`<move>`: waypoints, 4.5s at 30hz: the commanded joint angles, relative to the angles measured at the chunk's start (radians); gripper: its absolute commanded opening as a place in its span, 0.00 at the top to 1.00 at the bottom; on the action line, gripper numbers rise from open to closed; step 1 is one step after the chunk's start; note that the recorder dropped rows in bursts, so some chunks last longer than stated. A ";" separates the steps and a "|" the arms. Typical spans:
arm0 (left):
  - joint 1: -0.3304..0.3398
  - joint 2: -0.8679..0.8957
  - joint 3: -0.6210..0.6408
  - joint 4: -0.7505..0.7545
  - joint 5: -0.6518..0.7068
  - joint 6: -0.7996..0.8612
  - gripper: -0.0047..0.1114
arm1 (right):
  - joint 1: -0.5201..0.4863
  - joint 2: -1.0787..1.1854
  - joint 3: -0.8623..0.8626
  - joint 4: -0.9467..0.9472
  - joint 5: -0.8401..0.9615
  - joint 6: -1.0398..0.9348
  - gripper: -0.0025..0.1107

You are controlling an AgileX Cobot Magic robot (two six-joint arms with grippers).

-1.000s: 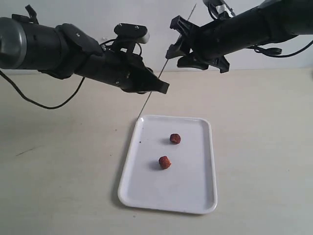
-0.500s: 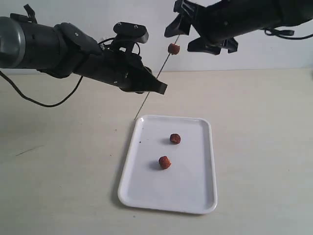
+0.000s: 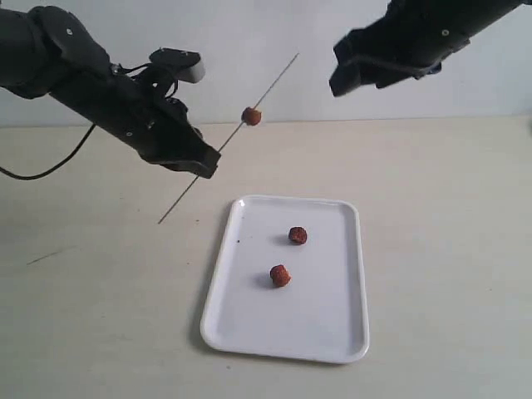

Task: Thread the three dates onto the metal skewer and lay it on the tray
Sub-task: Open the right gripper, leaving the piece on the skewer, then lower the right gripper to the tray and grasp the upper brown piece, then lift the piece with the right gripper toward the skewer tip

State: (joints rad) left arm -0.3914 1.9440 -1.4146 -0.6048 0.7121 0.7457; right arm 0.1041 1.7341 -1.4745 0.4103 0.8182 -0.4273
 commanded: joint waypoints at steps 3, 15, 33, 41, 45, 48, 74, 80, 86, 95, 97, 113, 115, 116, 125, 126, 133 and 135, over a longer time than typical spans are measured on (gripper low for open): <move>0.012 -0.013 -0.007 0.209 0.045 -0.221 0.96 | 0.005 0.066 0.001 -0.092 0.138 0.010 0.42; 0.025 -0.013 -0.007 0.387 0.047 -0.408 0.96 | 0.219 0.229 0.001 -0.215 0.083 0.170 0.42; 0.175 -0.013 -0.007 0.390 0.068 -0.414 0.96 | 0.281 0.235 0.001 -0.287 0.112 -0.252 0.43; 0.175 -0.013 -0.007 0.385 0.067 -0.405 0.96 | 0.362 0.235 0.001 -0.286 0.115 -0.777 0.43; 0.175 -0.013 -0.007 0.385 0.061 -0.387 0.96 | 0.390 0.245 0.001 -0.297 0.100 -0.827 0.43; 0.175 -0.013 -0.007 0.385 0.061 -0.386 0.96 | 0.390 0.271 0.001 -0.322 0.119 -0.827 0.43; 0.175 -0.013 -0.007 0.379 0.055 -0.387 0.96 | 0.408 0.396 0.003 -0.325 0.091 -0.812 0.43; 0.175 -0.013 -0.007 0.378 0.055 -0.387 0.96 | 0.408 0.396 0.003 -0.336 0.091 -0.775 0.43; 0.175 -0.013 -0.007 0.367 0.055 -0.387 0.96 | 0.408 0.415 0.003 -0.331 0.091 -0.773 0.43; 0.175 -0.013 -0.007 0.362 0.052 -0.387 0.96 | 0.408 0.436 0.003 -0.337 0.070 -0.731 0.45; 0.175 -0.013 -0.007 0.362 0.052 -0.387 0.96 | 0.408 0.436 0.003 -0.337 0.070 -0.731 0.47; 0.175 -0.013 -0.007 0.358 0.050 -0.385 0.96 | 0.408 0.434 0.003 -0.337 0.101 -0.652 0.76; 0.175 -0.013 -0.007 0.356 0.047 -0.385 0.96 | 0.408 0.414 0.003 -0.340 0.103 -0.622 0.76; 0.173 -0.013 -0.007 0.356 0.045 -0.385 0.96 | 0.408 0.400 0.003 -0.340 0.103 -0.594 0.76; 0.173 -0.013 -0.007 0.297 0.047 -0.379 0.96 | 0.388 0.254 0.001 -0.472 -0.038 -0.223 0.76; 0.173 -0.013 -0.007 0.281 0.052 -0.372 0.96 | 0.377 0.245 0.001 -0.474 -0.060 -0.166 0.76; 0.172 -0.013 -0.007 0.212 0.122 -0.296 0.96 | 0.228 0.207 0.001 -0.460 -0.227 0.328 0.74; 0.171 -0.013 -0.007 0.191 0.135 -0.291 0.96 | 0.186 0.207 0.001 -0.401 -0.266 0.418 0.71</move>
State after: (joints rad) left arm -0.2167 1.9434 -1.4146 -0.3727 0.8227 0.4370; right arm 0.3469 1.9531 -1.4745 -0.0405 0.6207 -0.1655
